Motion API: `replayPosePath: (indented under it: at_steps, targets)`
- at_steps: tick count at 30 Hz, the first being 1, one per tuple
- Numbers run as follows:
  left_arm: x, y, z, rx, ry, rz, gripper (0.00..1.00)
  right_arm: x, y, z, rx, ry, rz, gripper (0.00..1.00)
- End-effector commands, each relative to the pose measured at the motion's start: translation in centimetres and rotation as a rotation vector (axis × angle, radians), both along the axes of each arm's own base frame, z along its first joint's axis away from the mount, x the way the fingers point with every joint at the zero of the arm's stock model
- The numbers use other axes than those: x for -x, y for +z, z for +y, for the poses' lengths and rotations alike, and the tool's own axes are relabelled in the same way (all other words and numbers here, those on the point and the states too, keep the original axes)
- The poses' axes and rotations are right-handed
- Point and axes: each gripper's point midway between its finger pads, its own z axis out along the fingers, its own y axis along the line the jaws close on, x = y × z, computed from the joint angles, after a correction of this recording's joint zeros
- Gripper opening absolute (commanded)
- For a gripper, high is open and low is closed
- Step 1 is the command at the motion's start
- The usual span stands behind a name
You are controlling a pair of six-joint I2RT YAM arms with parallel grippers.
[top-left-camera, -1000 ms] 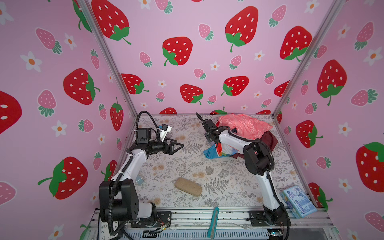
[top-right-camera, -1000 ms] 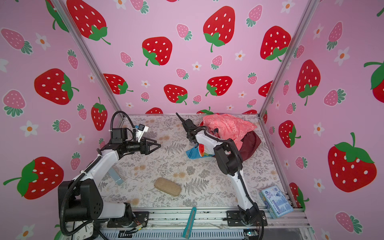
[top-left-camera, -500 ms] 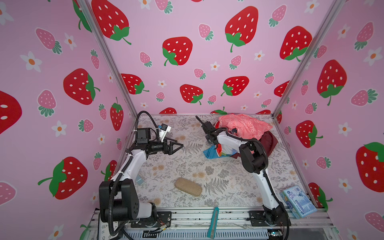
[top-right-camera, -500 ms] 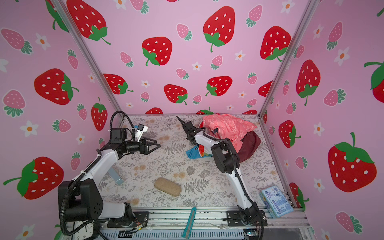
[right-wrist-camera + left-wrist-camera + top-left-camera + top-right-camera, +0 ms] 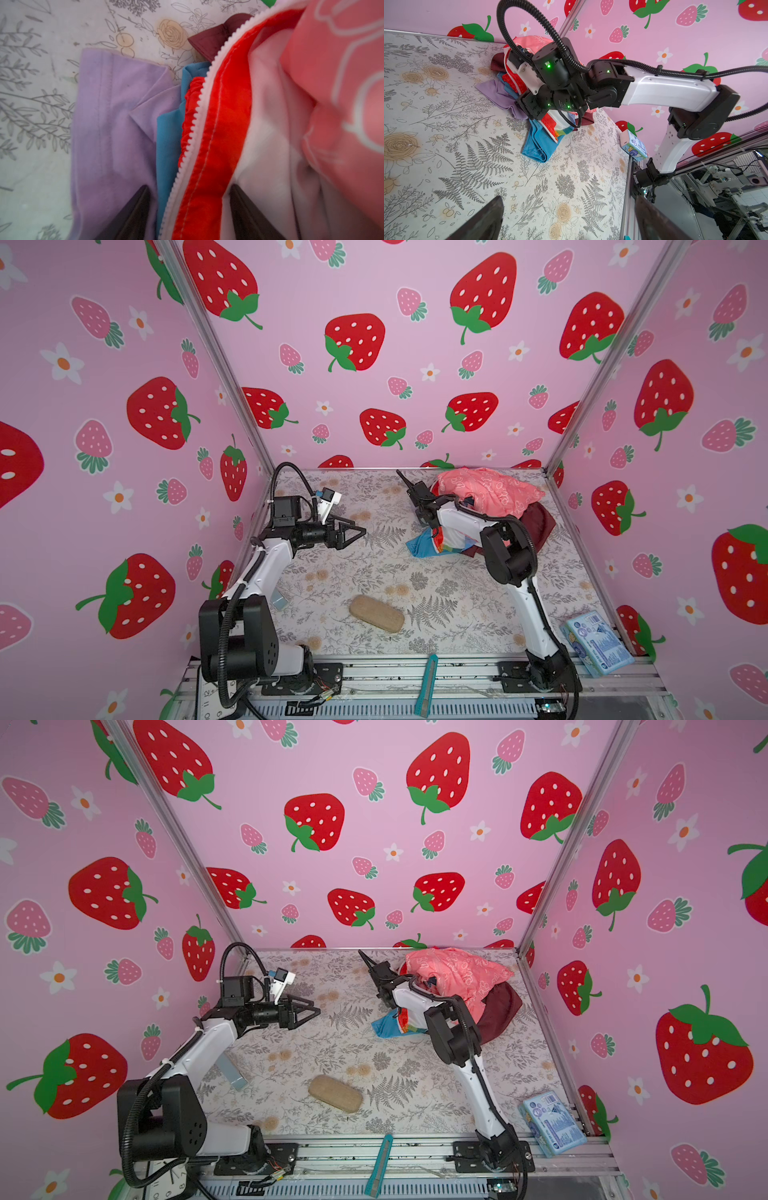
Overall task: Pick out a specific cloth from the pile
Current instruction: 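Lower the right gripper onto the red zipper edge of the rainbow garment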
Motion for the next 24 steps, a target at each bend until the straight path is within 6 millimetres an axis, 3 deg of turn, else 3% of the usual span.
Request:
replayPosePath:
  at_steps: [1,2,4,6,11,12,14,17,20,24]
  targets:
    - [-0.1,1.1,0.0,0.025,-0.029,-0.039,0.99,0.6,-0.9,-1.8,0.03,-0.039,0.03,0.66]
    - [-0.1,1.1,0.0,0.024,-0.029,-0.039,0.99,0.6,-1.0,-1.7,0.029,-0.039,0.031,0.58]
    - [-0.2,1.0,0.0,0.025,-0.028,-0.038,0.99,0.6,-1.0,-1.8,0.025,-0.041,0.033,0.27]
    - [-0.2,1.0,0.0,0.027,-0.028,-0.035,0.99,0.6,-0.7,-1.7,0.019,-0.041,0.031,0.18]
    - [-0.2,1.1,0.1,0.027,-0.026,-0.036,0.99,0.5,0.9,-1.7,-0.008,-0.044,0.01,0.17]
    - [-0.2,1.0,0.1,0.027,-0.027,-0.036,0.99,0.6,1.3,-1.7,-0.016,-0.044,0.005,0.21]
    - [-0.2,1.0,0.1,0.028,-0.027,-0.034,0.99,0.6,2.1,-1.5,-0.034,-0.037,-0.004,0.39]
    - [-0.2,0.9,0.1,0.028,-0.027,-0.032,0.99,0.8,2.5,-1.2,-0.055,-0.023,0.003,0.5]
    - [-0.2,0.9,0.1,0.029,-0.027,-0.031,0.99,1.1,2.4,-1.0,-0.072,-0.016,0.017,0.48]
    - [-0.2,1.0,0.1,0.028,-0.027,-0.032,0.99,1.4,1.8,-1.1,-0.081,-0.015,0.039,0.34]
